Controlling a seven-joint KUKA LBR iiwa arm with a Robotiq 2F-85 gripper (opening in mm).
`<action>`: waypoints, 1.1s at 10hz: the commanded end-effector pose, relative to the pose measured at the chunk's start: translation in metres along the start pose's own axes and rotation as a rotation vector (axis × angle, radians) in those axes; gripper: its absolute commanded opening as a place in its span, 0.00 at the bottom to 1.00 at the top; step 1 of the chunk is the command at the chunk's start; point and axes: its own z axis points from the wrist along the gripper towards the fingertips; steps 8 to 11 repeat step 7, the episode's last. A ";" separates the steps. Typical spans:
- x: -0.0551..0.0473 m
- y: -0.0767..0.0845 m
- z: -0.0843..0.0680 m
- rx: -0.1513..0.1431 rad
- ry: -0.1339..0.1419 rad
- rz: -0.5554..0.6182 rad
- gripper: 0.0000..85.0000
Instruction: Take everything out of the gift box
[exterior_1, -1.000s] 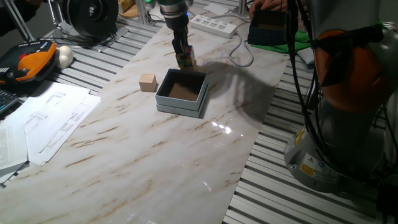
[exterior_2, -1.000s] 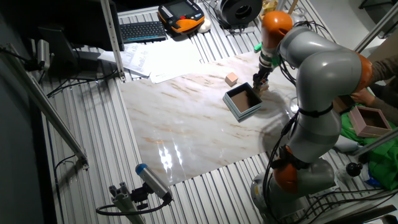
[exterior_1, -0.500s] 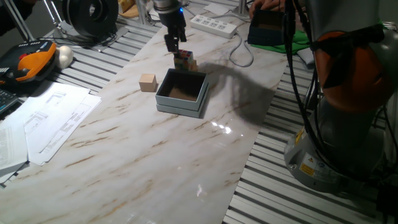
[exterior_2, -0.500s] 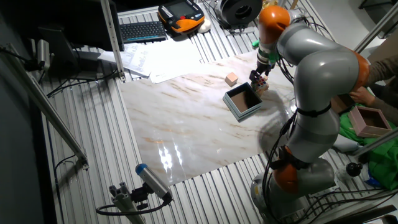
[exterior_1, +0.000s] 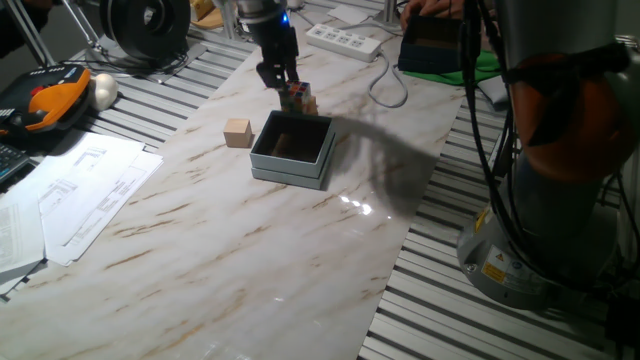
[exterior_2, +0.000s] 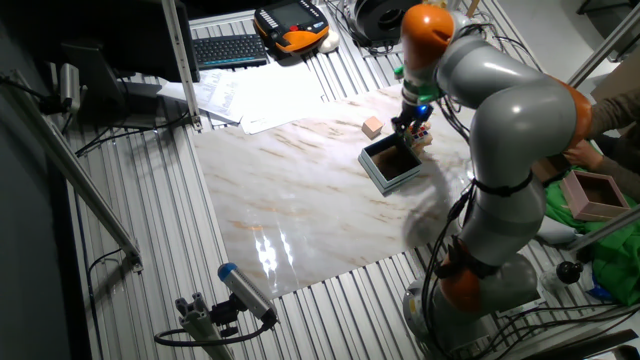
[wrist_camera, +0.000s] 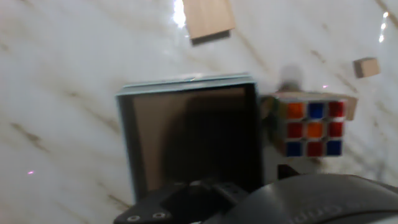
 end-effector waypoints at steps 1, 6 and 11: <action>0.004 0.009 0.000 0.003 -0.005 0.004 0.00; 0.030 0.025 0.002 0.003 -0.014 0.012 0.00; 0.030 0.026 0.004 0.005 -0.015 0.012 0.00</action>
